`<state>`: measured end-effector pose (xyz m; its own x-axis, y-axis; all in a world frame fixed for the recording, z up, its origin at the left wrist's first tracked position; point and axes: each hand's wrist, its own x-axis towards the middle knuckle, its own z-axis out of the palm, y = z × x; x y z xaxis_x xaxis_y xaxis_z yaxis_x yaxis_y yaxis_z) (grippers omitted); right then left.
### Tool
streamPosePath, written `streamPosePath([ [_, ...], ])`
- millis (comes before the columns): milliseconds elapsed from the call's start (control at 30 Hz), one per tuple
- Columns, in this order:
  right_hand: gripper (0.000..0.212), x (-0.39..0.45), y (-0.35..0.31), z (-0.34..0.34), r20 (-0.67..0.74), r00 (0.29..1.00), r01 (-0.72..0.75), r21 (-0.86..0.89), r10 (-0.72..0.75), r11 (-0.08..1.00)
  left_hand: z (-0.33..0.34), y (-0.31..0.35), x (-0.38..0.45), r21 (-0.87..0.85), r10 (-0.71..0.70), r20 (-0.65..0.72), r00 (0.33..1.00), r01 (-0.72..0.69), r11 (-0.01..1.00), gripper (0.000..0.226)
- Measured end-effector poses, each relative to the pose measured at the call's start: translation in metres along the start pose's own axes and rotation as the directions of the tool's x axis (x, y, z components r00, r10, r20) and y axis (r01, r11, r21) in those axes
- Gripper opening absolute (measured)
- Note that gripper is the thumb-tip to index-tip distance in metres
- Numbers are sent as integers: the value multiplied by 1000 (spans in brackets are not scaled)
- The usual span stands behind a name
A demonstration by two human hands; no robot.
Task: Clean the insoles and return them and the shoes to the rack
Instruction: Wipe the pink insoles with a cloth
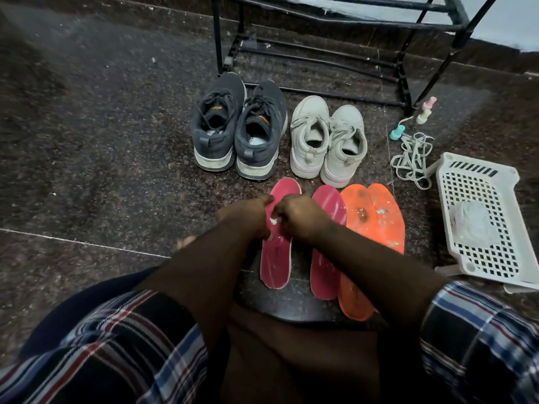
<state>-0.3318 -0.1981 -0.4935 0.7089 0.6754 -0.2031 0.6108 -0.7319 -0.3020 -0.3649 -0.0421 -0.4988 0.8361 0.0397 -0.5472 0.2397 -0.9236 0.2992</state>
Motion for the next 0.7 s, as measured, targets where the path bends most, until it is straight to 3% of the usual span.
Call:
streamPosePath([
  [67, 28, 0, 5, -7, 1, 1000, 25, -55, -25, 998, 1, -1, -1, 22, 2, -22, 1000, -1, 1000, 106],
  [233, 22, 14, 6, -18, -91, 984, -159, -98, 151, 982, 2, -3, 0, 21, -13, -22, 1000, 13, 1000, 105],
  [467, 32, -12, -12, -4, 54, 998, 18, -7, -17, 1000, 0, -3, 2, 45, -1, -1, 1000, 1, 999, 108],
  [700, 32, 1, -8, -9, -17, 992, -126, -40, 125, 991, -2, -4, 6, 84, 5, 80, 997, -11, 996, 119],
])
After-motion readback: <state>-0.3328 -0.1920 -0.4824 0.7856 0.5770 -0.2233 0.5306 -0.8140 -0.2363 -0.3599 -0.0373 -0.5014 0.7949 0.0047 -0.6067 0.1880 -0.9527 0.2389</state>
